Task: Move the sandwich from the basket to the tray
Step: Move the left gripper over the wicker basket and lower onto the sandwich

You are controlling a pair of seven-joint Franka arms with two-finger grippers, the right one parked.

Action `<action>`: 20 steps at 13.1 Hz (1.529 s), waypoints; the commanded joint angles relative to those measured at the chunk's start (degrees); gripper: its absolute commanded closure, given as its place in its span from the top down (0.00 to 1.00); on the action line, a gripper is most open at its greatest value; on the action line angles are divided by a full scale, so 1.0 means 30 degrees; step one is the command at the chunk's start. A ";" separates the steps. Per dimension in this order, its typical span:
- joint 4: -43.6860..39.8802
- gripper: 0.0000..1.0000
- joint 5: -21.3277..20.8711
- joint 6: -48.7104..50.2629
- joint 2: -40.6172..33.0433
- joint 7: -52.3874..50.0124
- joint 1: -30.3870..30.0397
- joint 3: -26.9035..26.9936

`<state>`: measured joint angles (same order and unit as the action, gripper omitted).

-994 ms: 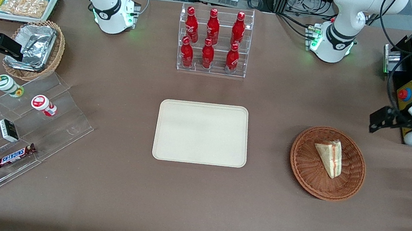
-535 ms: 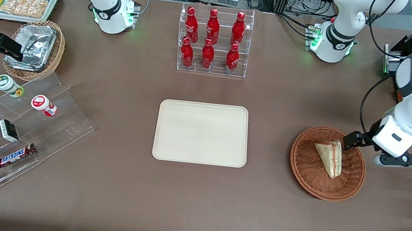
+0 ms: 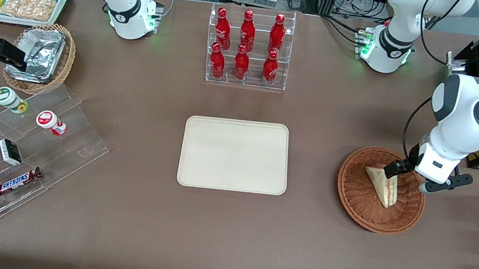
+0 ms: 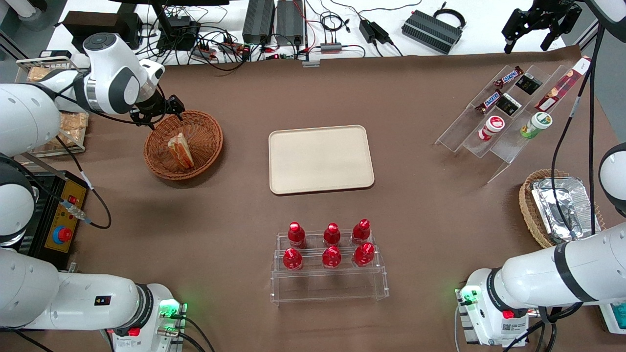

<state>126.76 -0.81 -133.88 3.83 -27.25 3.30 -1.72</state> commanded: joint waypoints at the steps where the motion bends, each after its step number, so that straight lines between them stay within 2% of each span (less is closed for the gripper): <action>1: 0.0110 1.00 -0.0169 -0.1016 0.0741 -0.0819 -0.0251 -0.0188; 6: 0.0110 1.00 -0.0169 -0.1925 0.2235 -0.0848 -0.0251 -0.0158; 8: 0.0168 1.00 -0.0256 -0.2044 0.2472 -0.0790 -0.0222 -0.0158; 10: 0.0431 1.00 -0.0929 -0.2044 0.2531 -0.0818 -0.0251 -0.0158; 17: 0.0608 1.00 -0.0960 -0.2425 0.3380 -0.0819 -0.0251 -0.0158; 18: 0.0608 0.95 -0.0989 -0.2425 0.3526 -0.0819 -0.0251 -0.0129; 19: 0.0608 0.84 -0.0990 -0.2425 0.3643 -0.0790 -0.0251 -0.0129; 20: 0.0608 0.62 -0.0990 -0.2396 0.3702 -0.0789 -0.0251 -0.0129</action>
<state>128.00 -2.59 -139.81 14.65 -28.67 3.25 -1.68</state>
